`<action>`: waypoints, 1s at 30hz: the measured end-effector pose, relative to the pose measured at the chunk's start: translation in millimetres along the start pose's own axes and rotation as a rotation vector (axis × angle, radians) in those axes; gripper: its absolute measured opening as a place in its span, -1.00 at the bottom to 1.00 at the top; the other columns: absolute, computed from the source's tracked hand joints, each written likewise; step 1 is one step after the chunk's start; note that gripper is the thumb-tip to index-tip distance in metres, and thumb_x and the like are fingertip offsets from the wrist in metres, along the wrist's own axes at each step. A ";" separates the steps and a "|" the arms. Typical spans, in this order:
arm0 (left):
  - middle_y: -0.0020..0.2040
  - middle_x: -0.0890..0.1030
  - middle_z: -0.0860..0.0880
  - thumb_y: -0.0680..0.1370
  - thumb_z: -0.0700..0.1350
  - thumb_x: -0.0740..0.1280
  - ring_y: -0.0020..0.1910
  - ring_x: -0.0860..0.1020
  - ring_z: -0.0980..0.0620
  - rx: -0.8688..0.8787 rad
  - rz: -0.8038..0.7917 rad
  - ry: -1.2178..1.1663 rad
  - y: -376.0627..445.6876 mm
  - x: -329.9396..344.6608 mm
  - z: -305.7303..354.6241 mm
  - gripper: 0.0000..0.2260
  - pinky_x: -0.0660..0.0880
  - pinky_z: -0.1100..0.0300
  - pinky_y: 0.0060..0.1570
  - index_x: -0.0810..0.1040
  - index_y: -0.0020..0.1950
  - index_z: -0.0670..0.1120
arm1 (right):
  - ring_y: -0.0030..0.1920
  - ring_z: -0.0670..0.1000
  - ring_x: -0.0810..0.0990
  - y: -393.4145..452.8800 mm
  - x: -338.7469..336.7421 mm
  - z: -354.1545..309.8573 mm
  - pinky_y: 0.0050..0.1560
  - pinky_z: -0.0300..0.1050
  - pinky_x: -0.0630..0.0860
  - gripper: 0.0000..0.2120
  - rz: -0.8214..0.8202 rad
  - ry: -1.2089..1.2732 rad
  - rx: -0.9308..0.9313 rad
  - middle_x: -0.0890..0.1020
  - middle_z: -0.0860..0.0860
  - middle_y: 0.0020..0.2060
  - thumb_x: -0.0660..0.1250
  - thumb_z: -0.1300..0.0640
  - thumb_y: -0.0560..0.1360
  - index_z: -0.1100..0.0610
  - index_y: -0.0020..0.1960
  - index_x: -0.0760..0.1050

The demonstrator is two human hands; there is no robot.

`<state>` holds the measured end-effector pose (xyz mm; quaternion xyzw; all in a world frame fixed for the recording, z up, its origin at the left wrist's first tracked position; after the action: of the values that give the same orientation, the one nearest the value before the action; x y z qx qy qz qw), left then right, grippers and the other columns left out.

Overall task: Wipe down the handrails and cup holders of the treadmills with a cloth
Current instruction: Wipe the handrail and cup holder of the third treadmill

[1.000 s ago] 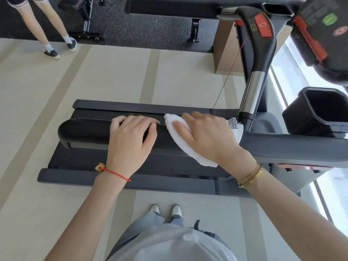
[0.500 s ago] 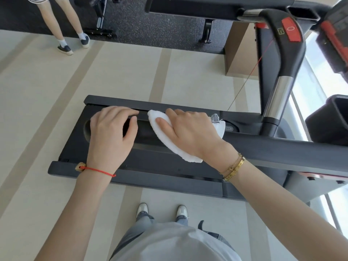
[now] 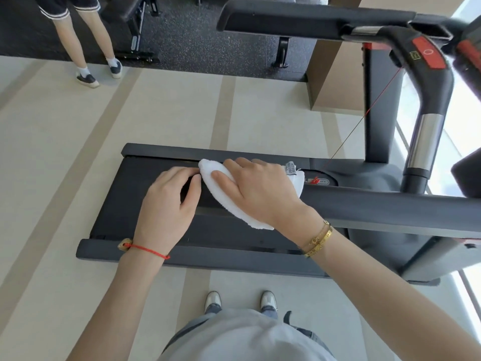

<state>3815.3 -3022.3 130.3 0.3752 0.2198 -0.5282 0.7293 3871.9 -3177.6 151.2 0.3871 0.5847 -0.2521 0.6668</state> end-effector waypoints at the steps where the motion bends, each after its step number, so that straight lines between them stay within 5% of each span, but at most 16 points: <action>1: 0.04 0.63 0.03 0.63 -0.13 0.19 0.01 0.56 0.02 0.004 -0.012 -0.020 0.3 -0.8 -0.6 -0.78 0.52 0.08 0.02 0.61 0.12 -0.12 | -0.33 0.04 0.44 -4.6 -1.0 2.7 -0.37 -0.13 0.16 -0.43 0.020 0.009 0.005 0.50 -0.05 -0.31 -0.21 -0.23 0.59 0.04 -0.07 0.49; 4: 0.08 0.63 0.04 0.64 -0.12 0.19 0.11 0.57 0.04 0.020 -0.049 -0.073 2.5 -2.0 -2.5 -0.76 0.52 0.06 0.13 0.62 0.15 -0.11 | -0.31 0.04 0.46 -22.2 -4.7 16.6 -0.37 -0.13 0.26 -0.42 0.088 0.008 0.052 0.55 -0.04 -0.27 -0.16 -0.23 0.62 0.02 -0.01 0.57; 9: 0.13 0.63 0.05 0.66 -0.09 0.17 0.15 0.56 0.06 0.048 -0.088 -0.121 4.1 -3.7 -9.0 -0.73 0.52 0.07 0.17 0.61 0.21 -0.11 | -0.33 0.06 0.46 -25.4 -8.2 19.8 -0.40 -0.09 0.18 -0.53 0.076 -0.024 0.257 0.46 -0.04 -0.36 -0.10 -0.18 0.59 0.03 -0.24 0.43; 15: -0.09 0.54 0.12 0.67 -0.15 0.12 -0.09 0.53 0.07 0.076 -0.102 -0.162 3.5 -3.5 -19.0 -0.76 0.46 0.19 -0.06 0.57 -0.02 -0.16 | -0.35 0.03 0.39 2.5 -0.2 -27.2 -0.38 -0.10 0.11 -0.50 0.046 -0.042 0.205 0.47 -0.04 -0.36 -0.11 -0.21 0.60 0.03 -0.21 0.46; 18: 0.06 0.57 0.13 0.67 -0.17 0.15 0.08 0.57 0.06 0.100 -0.124 -0.164 3.5 -4.0 -21.0 -0.76 0.50 0.18 0.13 0.59 0.16 -0.15 | -0.31 0.03 0.41 -5.7 -2.5 -15.9 -0.35 -0.14 0.19 -0.47 0.060 0.010 0.195 0.50 -0.04 -0.31 -0.11 -0.23 0.60 0.02 -0.12 0.54; 24: 0.17 0.61 0.03 0.67 -0.13 0.17 0.19 0.55 0.06 0.093 -0.165 -0.215 3.8 -5.1 -23.3 -0.73 0.49 0.04 0.23 0.56 0.28 -0.13 | -0.42 0.06 0.37 2.6 -3.2 -3.9 -0.45 -0.12 0.21 -0.54 -0.002 -0.037 0.361 0.36 -0.03 -0.48 -0.08 -0.15 0.56 0.08 -0.38 0.26; 26: 0.09 0.61 0.03 0.67 -0.13 0.18 0.10 0.56 0.04 0.096 -0.171 -0.215 3.3 -4.0 -24.2 -0.77 0.52 0.03 0.14 0.58 0.21 -0.14 | -0.40 0.03 0.36 7.2 -0.6 -21.2 -0.42 -0.10 0.09 -0.54 0.034 -0.059 0.310 0.39 -0.06 -0.45 -0.07 -0.16 0.58 0.04 -0.36 0.32; 30: 0.02 0.60 0.05 0.66 -0.11 0.18 0.02 0.56 0.05 0.098 -0.169 -0.225 4.3 -4.5 -24.6 -0.79 0.53 0.05 0.06 0.57 0.14 -0.13 | -0.30 0.02 0.45 -0.1 -0.3 -26.3 -0.34 -0.14 0.17 -0.49 0.078 -0.004 0.223 0.51 -0.05 -0.31 -0.07 -0.21 0.61 0.04 -0.17 0.52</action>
<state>3819.7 -2999.8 119.7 0.3290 0.1416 -0.6364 0.6832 3856.4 -3156.3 151.0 0.4810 0.5363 -0.2903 0.6299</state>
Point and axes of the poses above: each hand's wrist, its own y-axis towards the middle knuckle, its own x-axis out of the palm, z = x × y, the point moved 3 cm from there along y, towards the middle knuckle
